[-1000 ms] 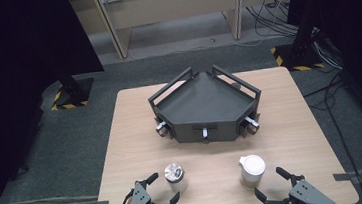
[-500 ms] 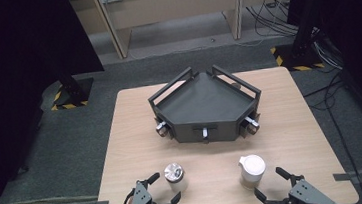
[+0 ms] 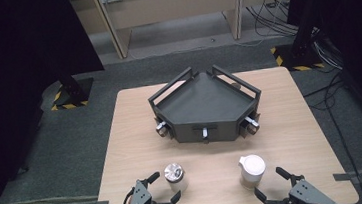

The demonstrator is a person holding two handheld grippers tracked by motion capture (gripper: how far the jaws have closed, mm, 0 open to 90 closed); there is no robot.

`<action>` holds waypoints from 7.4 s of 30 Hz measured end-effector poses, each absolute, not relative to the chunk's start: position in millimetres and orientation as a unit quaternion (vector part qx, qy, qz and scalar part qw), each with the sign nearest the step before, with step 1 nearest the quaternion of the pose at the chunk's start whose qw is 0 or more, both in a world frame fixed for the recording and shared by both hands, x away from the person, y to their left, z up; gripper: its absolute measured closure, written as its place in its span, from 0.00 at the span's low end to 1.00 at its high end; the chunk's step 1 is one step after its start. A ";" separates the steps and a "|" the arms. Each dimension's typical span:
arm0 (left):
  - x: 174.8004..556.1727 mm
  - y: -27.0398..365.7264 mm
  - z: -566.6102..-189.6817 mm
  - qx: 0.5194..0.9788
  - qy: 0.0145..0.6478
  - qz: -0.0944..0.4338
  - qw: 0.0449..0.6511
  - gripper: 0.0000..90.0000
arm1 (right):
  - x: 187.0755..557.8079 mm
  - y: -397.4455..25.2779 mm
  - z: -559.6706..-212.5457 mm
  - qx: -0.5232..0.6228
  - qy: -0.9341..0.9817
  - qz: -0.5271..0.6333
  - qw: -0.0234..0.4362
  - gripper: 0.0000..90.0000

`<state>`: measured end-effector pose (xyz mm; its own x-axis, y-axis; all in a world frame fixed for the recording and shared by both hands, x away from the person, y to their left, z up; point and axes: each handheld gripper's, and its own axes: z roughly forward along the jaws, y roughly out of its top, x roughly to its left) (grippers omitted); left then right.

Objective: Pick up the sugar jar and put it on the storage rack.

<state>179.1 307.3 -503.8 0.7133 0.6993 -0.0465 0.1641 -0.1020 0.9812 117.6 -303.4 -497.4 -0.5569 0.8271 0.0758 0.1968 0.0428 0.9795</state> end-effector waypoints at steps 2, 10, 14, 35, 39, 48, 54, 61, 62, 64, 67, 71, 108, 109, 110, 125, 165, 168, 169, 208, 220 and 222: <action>179.7 306.9 -503.5 0.708 0.305 0.224 0.596 0.02 | 117.7 -303.4 -497.6 0.383 0.668 0.576 0.273 0.01; 182.8 305.3 -502.3 0.708 0.305 0.223 0.596 0.02 | 117.8 -303.4 -497.7 0.383 0.668 0.576 0.273 0.01; 183.8 304.3 -501.7 0.709 0.305 0.223 0.596 0.02 | 118.0 -303.4 -497.9 0.383 0.668 0.577 0.273 0.01; 195.8 293.8 -498.1 0.719 0.298 0.219 0.589 0.03 | 118.2 -303.5 -498.3 0.383 0.668 0.578 0.271 0.01; 199.5 292.0 -497.1 0.720 0.295 0.221 0.588 0.05 | 118.3 -303.6 -498.4 0.383 0.668 0.578 0.271 0.01; 204.3 288.3 -496.4 0.724 0.295 0.220 0.584 0.05 | 118.6 -303.6 -498.4 0.383 0.668 0.578 0.270 0.01; 206.3 288.5 -496.7 0.726 0.292 0.217 0.584 0.09 | 118.8 -303.8 -498.6 0.383 0.668 0.579 0.269 0.01; 208.3 288.0 -495.9 0.730 0.292 0.216 0.579 0.16 | 119.0 -303.6 -498.7 0.383 0.667 0.579 0.268 0.01; 208.3 288.0 -495.9 0.730 0.292 0.216 0.579 0.17 | 119.1 -303.6 -498.7 0.384 0.667 0.579 0.268 0.01; 208.9 287.3 -495.2 0.731 0.294 0.216 0.577 0.19 | 119.2 -303.4 -498.8 0.384 0.668 0.579 0.268 0.01; 209.5 286.9 -494.6 0.732 0.296 0.216 0.574 0.21 | 119.3 -303.4 -498.8 0.384 0.668 0.579 0.268 0.01; 210.6 286.1 -493.5 0.737 0.298 0.216 0.568 0.25 | 119.2 -303.5 -498.7 0.384 0.667 0.579 0.268 0.01; 208.4 282.2 -486.5 0.740 0.281 0.215 0.573 0.34 | 119.0 -303.6 -498.6 0.382 0.669 0.579 0.267 0.01; 208.4 282.2 -486.5 0.740 0.281 0.215 0.573 0.34 | 119.0 -303.6 -498.6 0.382 0.669 0.579 0.267 0.01; 208.4 282.2 -486.2 0.739 0.281 0.213 0.574 0.34 | 119.0 -303.6 -498.6 0.382 0.669 0.579 0.267 0.01; 212.6 285.8 -476.2 0.735 0.277 0.205 0.584 0.34 | 119.1 -303.7 -498.8 0.382 0.668 0.580 0.267 0.01; 283.0 269.5 -375.9 0.730 0.288 0.194 0.589 0.34 | 118.9 -305.0 -498.9 0.383 0.666 0.582 0.266 0.01; 286.6 269.4 -372.7 0.727 0.292 0.191 0.592 0.34 | 118.9 -304.9 -498.9 0.383 0.666 0.582 0.266 0.01; 288.2 269.1 -370.8 0.726 0.293 0.191 0.592 0.34 | 118.9 -305.0 -498.8 0.383 0.667 0.582 0.266 0.01; 348.7 226.8 -329.1 0.703 0.342 0.251 0.571 0.34 | 118.5 -306.0 -498.5 0.380 0.666 0.585 0.264 0.01; 363.3 219.6 -338.6 0.696 0.360 0.271 0.559 0.34 | 118.5 -306.0 -498.5 0.379 0.666 0.586 0.262 0.01; 365.5 216.9 -339.8 0.696 0.360 0.278 0.555 0.34 | 118.6 -306.1 -498.7 0.379 0.666 0.587 0.262 0.01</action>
<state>365.5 216.9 -339.8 0.5865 0.8098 -0.0124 0.1923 -0.1244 0.9734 118.6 -306.1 -498.7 -0.5755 0.8123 0.0950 0.1967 0.0248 0.9801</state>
